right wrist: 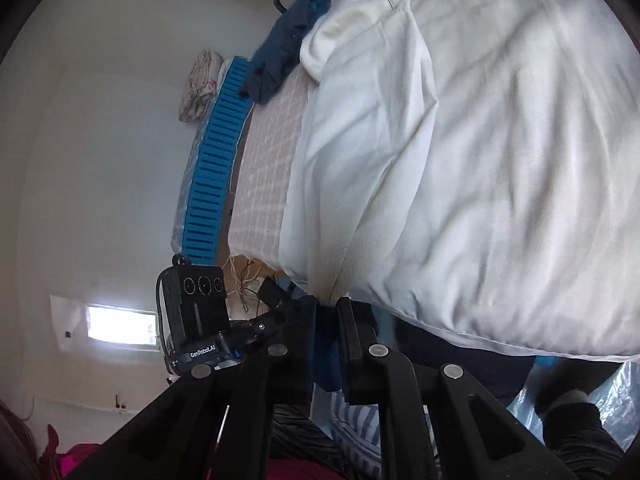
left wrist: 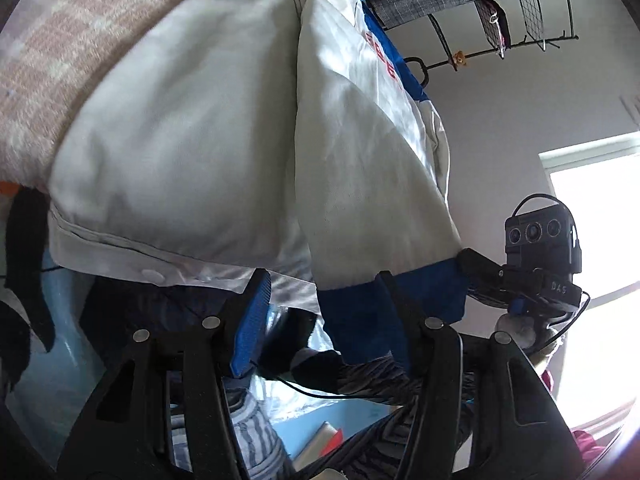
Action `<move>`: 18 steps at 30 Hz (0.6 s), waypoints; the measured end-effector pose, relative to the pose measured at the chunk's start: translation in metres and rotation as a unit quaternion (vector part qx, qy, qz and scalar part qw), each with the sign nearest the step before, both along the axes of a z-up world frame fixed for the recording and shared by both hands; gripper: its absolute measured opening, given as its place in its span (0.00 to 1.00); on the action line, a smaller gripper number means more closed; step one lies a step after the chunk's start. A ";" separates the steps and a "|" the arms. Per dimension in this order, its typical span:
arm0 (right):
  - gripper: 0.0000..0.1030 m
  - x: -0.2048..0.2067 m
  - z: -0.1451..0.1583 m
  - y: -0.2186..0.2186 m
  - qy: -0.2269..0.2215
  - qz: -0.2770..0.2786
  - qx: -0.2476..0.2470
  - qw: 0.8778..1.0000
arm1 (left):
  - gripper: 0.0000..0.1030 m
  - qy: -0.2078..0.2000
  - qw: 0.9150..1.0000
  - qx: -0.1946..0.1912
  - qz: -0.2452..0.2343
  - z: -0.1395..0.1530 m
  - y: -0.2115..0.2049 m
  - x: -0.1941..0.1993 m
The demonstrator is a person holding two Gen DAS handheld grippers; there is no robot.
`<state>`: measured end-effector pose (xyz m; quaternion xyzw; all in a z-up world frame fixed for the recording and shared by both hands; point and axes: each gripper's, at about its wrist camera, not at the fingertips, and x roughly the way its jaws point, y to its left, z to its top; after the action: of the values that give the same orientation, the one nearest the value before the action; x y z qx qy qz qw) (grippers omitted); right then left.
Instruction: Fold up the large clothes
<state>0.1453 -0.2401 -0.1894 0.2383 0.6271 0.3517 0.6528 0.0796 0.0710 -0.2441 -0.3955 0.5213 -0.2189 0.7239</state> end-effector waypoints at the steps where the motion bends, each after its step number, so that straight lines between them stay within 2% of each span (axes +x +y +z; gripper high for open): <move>1: 0.10 0.000 0.001 0.003 -0.016 0.016 -0.044 0.999 | 0.53 0.001 1.000 0.002 0.001 0.000 -0.002 0.000; 3: 0.26 -0.004 0.004 0.012 -0.061 0.045 -0.151 0.986 | 0.53 -0.007 1.000 0.022 0.003 0.004 -0.005 0.000; 5: 0.31 -0.003 0.012 0.015 -0.092 0.060 -0.202 0.973 | 0.53 -0.014 0.999 0.031 0.009 0.007 -0.005 -0.003; 10: 0.36 0.022 0.054 0.033 -0.162 0.068 -0.201 0.964 | 0.53 -0.024 0.998 0.046 0.022 0.007 -0.009 -0.005; 14: 0.37 0.053 0.082 0.080 -0.216 0.094 -0.210 0.949 | 0.53 -0.021 0.998 0.049 0.016 0.000 -0.020 -0.004; 18: 0.38 0.094 0.090 0.135 -0.235 0.119 -0.210 0.941 | 0.53 -0.017 0.999 0.039 0.012 -0.009 -0.024 -0.001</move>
<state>0.2389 -0.1051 -0.0990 -0.0704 0.5397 0.3331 0.7700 0.0782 0.0475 -0.2526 -0.3699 0.5119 -0.1964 0.7500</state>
